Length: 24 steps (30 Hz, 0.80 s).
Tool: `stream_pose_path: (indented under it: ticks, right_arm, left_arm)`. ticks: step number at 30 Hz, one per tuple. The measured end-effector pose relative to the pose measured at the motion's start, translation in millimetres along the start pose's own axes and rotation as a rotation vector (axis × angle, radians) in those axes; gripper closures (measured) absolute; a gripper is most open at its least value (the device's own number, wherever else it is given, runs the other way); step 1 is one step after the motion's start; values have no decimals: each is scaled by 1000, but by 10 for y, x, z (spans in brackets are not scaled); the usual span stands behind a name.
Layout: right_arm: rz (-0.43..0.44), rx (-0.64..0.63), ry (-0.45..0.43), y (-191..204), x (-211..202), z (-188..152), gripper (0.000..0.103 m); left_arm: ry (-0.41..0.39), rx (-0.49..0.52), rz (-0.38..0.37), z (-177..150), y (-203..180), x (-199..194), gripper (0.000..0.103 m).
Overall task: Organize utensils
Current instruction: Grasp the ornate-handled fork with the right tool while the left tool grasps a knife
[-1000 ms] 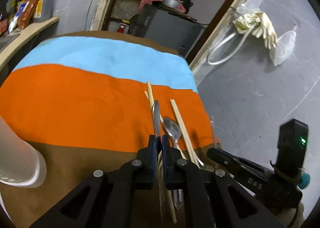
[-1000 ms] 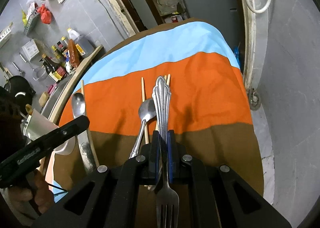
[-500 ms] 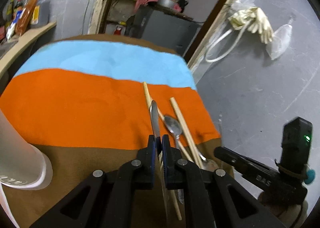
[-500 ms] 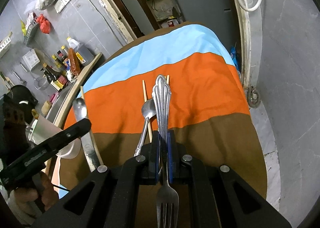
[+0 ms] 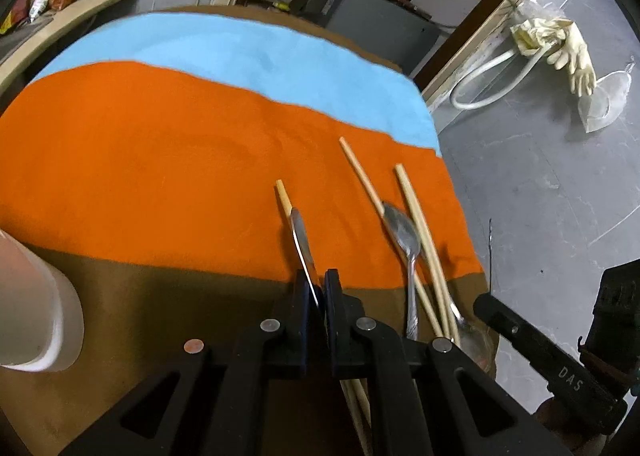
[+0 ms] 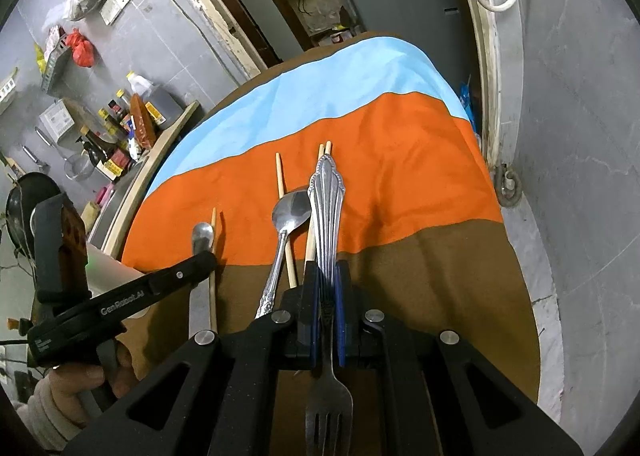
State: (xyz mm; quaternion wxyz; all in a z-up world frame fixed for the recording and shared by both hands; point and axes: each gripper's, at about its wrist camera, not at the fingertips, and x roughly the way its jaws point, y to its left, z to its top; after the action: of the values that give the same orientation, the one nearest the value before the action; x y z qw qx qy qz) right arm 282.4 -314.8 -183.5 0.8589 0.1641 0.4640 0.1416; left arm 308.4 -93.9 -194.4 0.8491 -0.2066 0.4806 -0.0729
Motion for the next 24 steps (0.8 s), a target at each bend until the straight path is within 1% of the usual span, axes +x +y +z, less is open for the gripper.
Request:
stream_pose_path:
  ticks: [9,12,14,19,24]
  right_arm:
    - [5,0,14,-18,53,-3,96]
    - [5,3,20,-27,67,-6,96]
    - [6,1,21,-32,74,-7,96]
    - [2,-3,20,-25,82,-6,96]
    - [11,0,1,-15,41,-20,96]
  left_arm:
    - [8,-40,-22,-10,68,-16,95]
    - [6,-44,-23,-21,85,-37,95]
    - [8,-40,-10,-36,84,-57,95]
    - [-17,-45,-9,-65,102,-142,96]
    - [-50,-30,-31,-87,55,-278,97]
